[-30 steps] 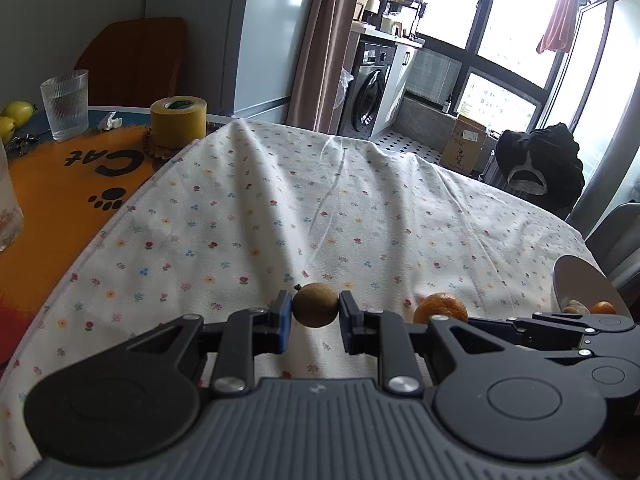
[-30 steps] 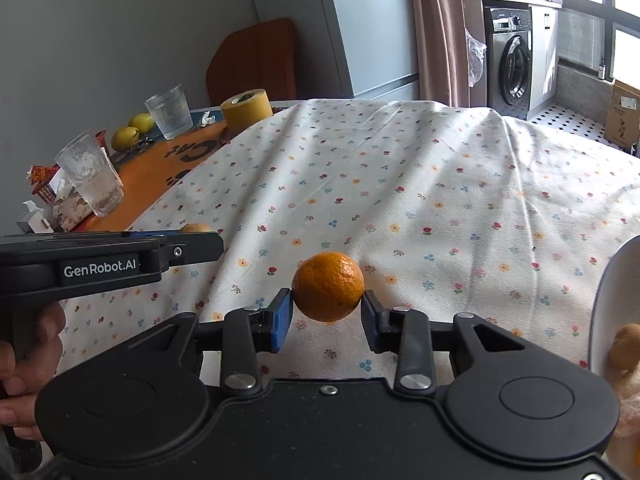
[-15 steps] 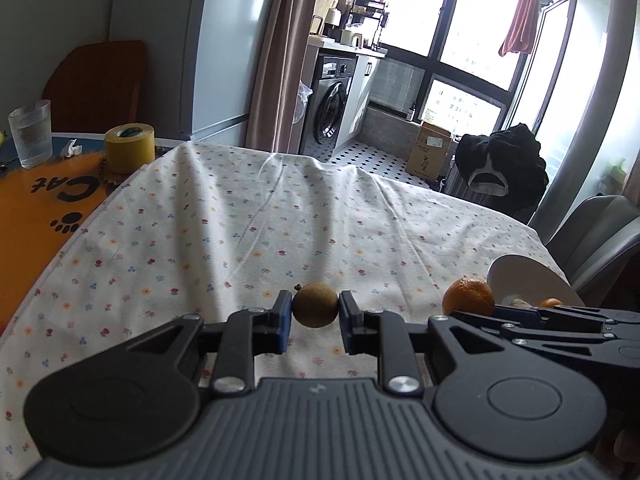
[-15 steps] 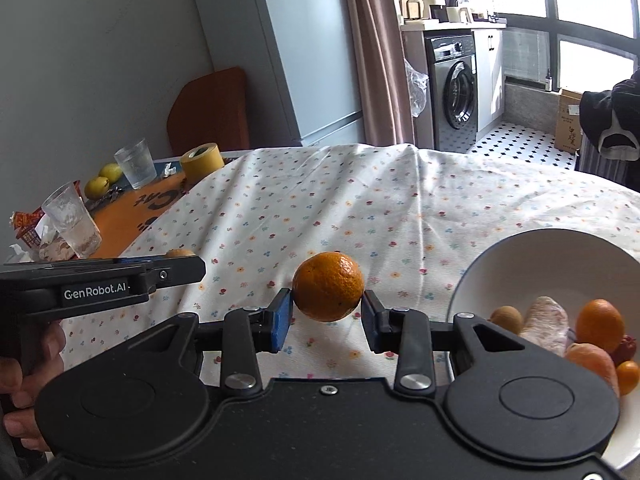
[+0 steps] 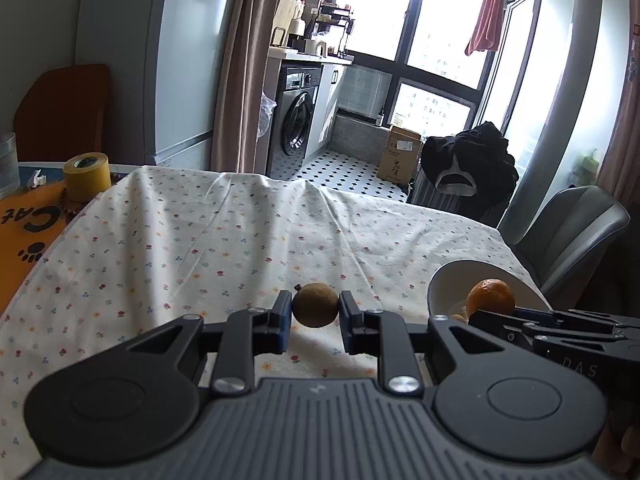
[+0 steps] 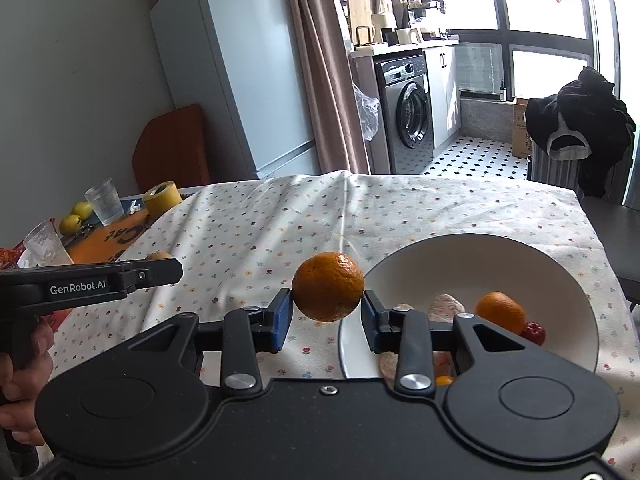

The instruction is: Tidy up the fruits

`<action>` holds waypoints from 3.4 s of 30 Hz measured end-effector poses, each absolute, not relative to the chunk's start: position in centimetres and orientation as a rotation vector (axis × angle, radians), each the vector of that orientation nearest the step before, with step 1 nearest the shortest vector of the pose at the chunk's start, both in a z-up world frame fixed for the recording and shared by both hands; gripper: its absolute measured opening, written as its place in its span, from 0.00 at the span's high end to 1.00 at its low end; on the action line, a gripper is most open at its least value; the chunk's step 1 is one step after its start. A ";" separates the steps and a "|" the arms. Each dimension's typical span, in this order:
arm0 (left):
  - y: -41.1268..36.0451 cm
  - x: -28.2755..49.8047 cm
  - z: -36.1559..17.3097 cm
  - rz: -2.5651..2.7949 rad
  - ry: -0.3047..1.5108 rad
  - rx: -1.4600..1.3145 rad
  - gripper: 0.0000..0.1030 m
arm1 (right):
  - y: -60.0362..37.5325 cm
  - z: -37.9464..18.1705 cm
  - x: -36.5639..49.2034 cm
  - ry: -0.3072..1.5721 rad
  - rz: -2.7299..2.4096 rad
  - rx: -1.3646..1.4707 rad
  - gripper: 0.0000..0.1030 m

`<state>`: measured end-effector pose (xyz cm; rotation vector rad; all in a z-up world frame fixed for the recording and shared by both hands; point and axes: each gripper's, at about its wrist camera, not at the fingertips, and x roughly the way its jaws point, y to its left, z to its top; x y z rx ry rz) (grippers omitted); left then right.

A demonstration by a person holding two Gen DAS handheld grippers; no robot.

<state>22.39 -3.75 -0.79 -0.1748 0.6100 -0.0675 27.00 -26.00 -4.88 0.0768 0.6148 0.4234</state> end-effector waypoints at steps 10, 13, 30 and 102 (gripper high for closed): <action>-6.6 23.0 -0.4 -0.119 0.602 -0.149 0.78 | -29.9 -4.9 26.7 0.591 0.360 0.126 0.66; -7.5 23.4 -0.5 -0.136 0.602 -0.145 0.78 | -31.1 -4.9 26.7 0.587 0.334 0.133 0.66; -12.0 25.9 -1.0 -0.223 0.614 -0.093 0.78 | -37.0 -5.7 27.2 0.566 0.211 0.195 0.66; -6.2 20.6 2.1 -0.069 0.581 -0.037 0.06 | -32.2 -3.1 22.9 0.482 0.305 0.228 0.00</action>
